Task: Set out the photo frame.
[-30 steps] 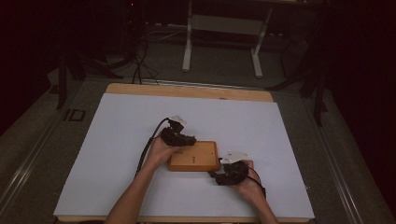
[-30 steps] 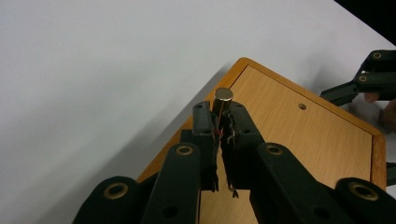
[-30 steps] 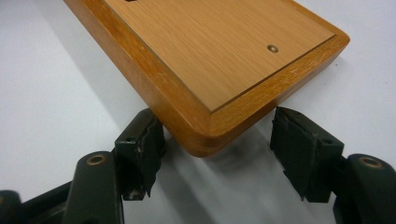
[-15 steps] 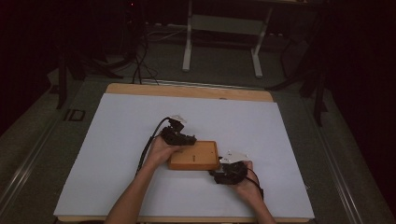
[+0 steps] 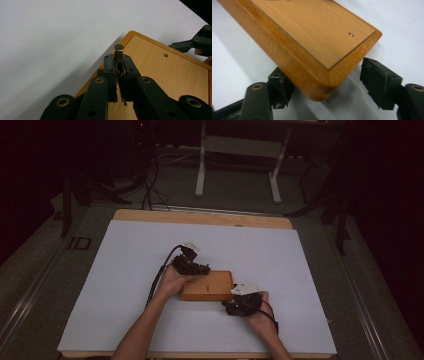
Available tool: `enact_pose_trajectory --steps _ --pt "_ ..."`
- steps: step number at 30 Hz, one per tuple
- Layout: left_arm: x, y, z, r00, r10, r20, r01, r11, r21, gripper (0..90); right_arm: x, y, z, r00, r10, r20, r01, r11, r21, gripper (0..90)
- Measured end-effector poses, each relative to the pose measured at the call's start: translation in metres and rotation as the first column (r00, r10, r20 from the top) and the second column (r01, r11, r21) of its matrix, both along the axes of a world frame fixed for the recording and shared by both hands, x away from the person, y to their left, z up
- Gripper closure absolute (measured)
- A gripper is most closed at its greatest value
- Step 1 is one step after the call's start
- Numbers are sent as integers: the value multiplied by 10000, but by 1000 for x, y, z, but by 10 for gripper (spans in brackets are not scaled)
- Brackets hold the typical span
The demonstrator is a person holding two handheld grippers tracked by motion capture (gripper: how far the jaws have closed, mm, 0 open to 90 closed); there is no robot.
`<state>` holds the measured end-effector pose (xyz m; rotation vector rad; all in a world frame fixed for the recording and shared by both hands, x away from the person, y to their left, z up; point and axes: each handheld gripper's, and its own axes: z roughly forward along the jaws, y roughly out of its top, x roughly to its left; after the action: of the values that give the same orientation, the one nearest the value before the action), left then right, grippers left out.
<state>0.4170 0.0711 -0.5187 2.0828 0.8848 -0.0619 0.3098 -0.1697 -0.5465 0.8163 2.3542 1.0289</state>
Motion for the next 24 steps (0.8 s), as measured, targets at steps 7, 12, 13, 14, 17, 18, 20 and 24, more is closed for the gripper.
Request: enact_pose_trajectory --steps 7,12,13,14,17,18,20,24 --pt "0 0 -1 10000 -38 80 38 10000 -12 856 2 6 0 9988 -54 490 67 9996 -269 236" --pt "0 -1 0 9998 -47 198 46 10000 66 852 4 7 0 9984 -97 554 112 9996 -268 219" --pt "-1 -1 0 9998 -34 218 31 9999 144 850 4 7 -1 9984 -112 555 129 9995 -292 220" --pt "-1 -1 0 9998 -34 218 31 9999 144 848 4 7 -1 9984 -112 555 129 9995 -292 220" --pt "-1 -5 2 9994 -128 329 110 9984 550 841 6 7 0 9985 -176 520 193 9993 -329 225" --pt "0 -5 3 9994 -142 304 124 9982 584 842 7 7 0 9983 -221 546 240 9992 -334 235" --pt "1 -5 3 9995 -114 283 99 9985 533 844 8 7 0 9980 -277 571 295 9990 -321 239" --pt "1 -4 3 9996 -110 261 97 9987 505 845 10 7 0 9976 -321 618 342 9989 -332 239"
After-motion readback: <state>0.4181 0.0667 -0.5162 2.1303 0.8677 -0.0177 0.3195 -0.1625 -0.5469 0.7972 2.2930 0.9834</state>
